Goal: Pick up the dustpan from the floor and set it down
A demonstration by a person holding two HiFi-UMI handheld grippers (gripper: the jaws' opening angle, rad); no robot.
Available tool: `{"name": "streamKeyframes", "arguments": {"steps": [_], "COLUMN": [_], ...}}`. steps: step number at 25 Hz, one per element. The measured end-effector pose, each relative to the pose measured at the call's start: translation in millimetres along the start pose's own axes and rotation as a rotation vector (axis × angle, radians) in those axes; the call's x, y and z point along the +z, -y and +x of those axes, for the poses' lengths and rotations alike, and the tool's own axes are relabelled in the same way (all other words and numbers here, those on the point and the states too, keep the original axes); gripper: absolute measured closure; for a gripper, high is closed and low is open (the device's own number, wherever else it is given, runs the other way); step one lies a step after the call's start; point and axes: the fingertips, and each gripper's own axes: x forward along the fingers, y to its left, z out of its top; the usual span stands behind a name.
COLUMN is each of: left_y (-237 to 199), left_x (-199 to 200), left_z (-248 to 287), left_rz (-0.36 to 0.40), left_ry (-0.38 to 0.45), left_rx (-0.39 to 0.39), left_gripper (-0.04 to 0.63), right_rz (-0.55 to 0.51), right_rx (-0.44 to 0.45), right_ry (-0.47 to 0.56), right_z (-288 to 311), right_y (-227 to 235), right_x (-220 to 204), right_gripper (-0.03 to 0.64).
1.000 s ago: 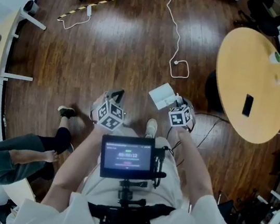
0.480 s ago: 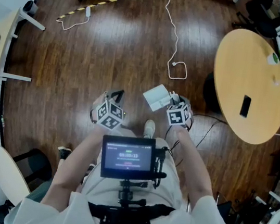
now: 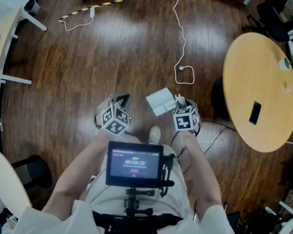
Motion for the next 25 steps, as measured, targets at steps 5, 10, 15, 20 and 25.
{"name": "streamKeyframes", "arguments": {"steps": [5, 10, 15, 20, 25], "left_y": [-2.7, -6.5, -7.7, -7.6, -3.0], "left_x": [4.4, 17.4, 26.7, 35.7, 42.9], "left_z": [1.2, 4.3, 4.1, 5.2, 5.3], "left_rz": [0.0, 0.009, 0.022, 0.034, 0.047], "left_ry": [0.003, 0.019, 0.039, 0.053, 0.065], "left_rx": [-0.002, -0.002, -0.006, -0.013, -0.024], "left_gripper": [0.601, 0.601, 0.601, 0.601, 0.601], "right_rz": [-0.012, -0.006, 0.001, -0.012, -0.014], "right_rx": [-0.004, -0.001, 0.006, 0.007, 0.006], "right_ry": [0.019, 0.044, 0.062, 0.083, 0.097], "right_z": [-11.6, -23.8, -42.1, -58.8, -72.7], "right_y": [1.2, 5.7, 6.8, 9.4, 10.8], "right_x": [18.1, 34.8, 45.9, 58.8, 66.7], "right_gripper": [0.472, 0.472, 0.472, 0.472, 0.472]}}
